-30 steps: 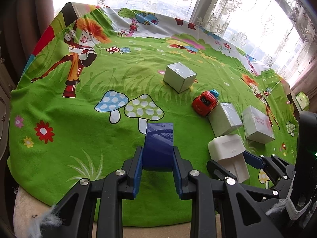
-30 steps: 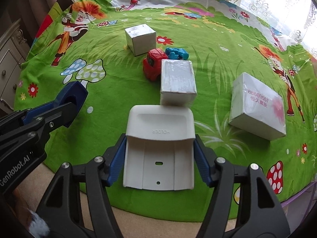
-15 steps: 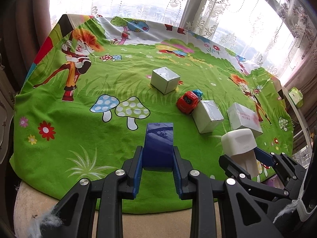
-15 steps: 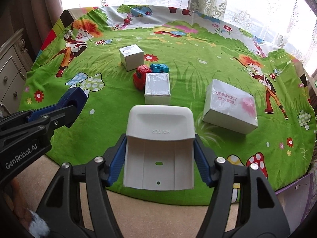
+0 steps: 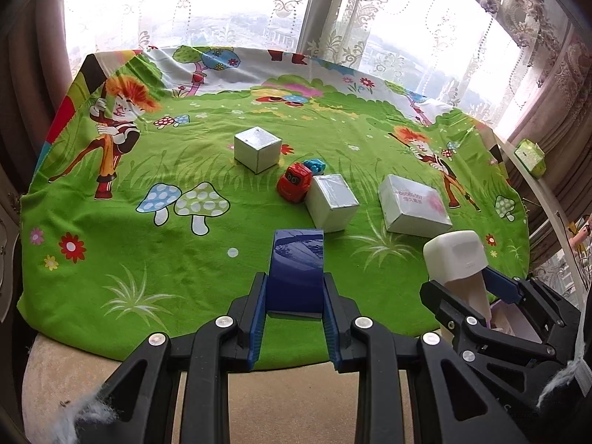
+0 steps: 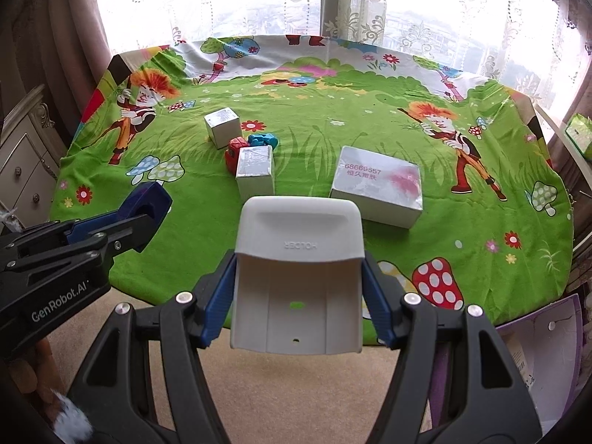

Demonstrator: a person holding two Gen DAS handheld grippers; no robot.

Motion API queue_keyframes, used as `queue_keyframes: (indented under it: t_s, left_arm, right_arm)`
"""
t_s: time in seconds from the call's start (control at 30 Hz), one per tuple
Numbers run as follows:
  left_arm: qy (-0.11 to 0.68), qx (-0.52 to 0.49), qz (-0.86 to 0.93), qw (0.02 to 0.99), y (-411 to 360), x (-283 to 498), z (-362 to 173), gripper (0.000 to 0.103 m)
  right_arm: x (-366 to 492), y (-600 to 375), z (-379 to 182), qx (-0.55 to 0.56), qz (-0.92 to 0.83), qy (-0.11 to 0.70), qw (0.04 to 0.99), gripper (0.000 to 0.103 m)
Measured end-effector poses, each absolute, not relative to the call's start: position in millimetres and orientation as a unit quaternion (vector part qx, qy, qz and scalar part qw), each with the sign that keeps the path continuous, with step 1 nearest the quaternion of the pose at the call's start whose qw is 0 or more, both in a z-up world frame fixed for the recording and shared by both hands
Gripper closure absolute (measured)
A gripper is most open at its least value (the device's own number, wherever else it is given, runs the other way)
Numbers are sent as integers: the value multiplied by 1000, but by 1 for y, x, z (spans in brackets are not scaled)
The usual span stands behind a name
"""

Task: Organize rigid objects
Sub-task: 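Carry both items over the purple box and open both tools to drop them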

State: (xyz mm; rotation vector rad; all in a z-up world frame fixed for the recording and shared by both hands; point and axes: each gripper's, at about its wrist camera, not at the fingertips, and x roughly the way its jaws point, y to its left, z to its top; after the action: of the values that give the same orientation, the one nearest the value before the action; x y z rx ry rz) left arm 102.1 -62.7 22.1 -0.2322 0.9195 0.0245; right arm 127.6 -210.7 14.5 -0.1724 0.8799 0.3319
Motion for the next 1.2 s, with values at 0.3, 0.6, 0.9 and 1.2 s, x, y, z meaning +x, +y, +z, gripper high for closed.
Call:
queue_keyframes:
  t_s: [0.3, 0.6, 0.9, 1.2]
  left_arm:
    - [446, -89, -32, 890, -99, 98, 28, 74]
    - [447, -59, -87, 888, -142, 97, 33, 74]
    - [454, -23, -144, 879, -191, 97, 35, 74]
    - [459, 6, -202, 865, -246, 93, 38, 74]
  right_arm:
    - [113, -249, 26, -62, 146, 415, 896, 36]
    - [106, -292, 28, -36, 118, 416, 901, 36]
    - [92, -352, 27, -13, 72, 414, 907, 36]
    - [78, -437, 35, 18, -14, 403, 915, 36]
